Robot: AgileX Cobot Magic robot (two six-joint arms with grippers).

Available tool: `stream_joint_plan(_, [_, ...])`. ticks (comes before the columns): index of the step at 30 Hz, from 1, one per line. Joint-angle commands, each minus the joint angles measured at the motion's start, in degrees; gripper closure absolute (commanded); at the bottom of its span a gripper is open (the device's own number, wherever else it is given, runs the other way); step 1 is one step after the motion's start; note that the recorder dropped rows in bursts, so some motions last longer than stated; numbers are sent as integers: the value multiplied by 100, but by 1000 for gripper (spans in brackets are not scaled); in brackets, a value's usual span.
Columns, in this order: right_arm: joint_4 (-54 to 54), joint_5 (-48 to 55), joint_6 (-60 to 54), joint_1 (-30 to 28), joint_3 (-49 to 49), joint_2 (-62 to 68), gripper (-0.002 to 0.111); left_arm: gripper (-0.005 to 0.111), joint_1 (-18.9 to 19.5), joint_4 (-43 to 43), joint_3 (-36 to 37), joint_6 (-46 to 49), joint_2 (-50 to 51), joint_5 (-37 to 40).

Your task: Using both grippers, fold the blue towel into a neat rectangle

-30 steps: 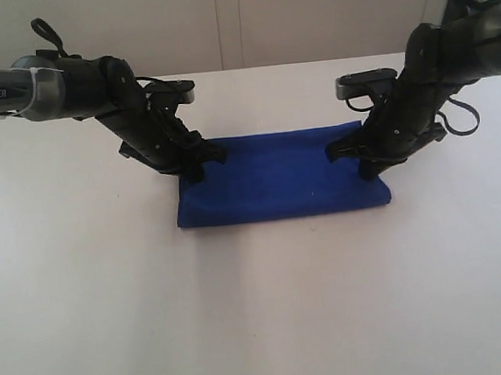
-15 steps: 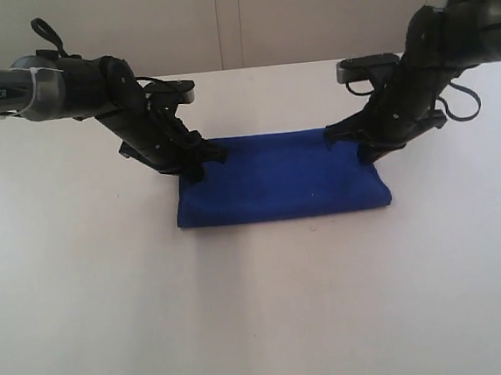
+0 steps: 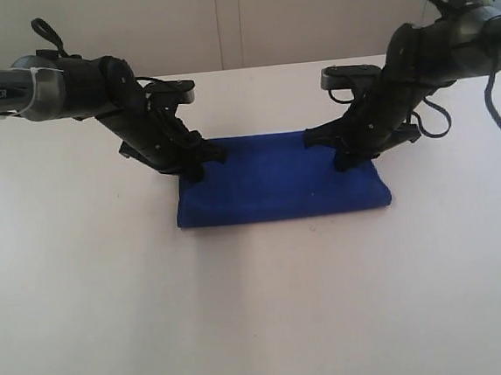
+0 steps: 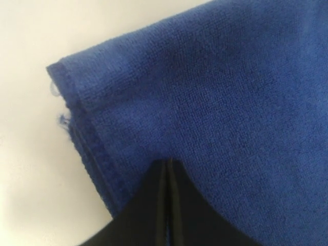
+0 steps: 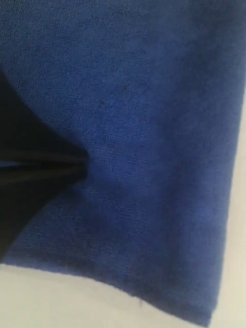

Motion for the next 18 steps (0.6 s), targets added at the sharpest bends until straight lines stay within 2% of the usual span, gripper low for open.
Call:
stream_joint_plan(1, [-643,221,296,-56,-22,-27,108,107,8,18,33,8,126,103])
stream_joint_plan(6, [-738,254,430,-112,-165,-364,108,107,8,18,33,8,126,103])
stream_joint_plan(10, [-562,-218,430,-112,-165,-520,108,107,8,28,33,8,126,106])
stream_joint_plan(18, [-692,-560,430,-135,-165,-40,108,107,8,28,33,8,126,106])
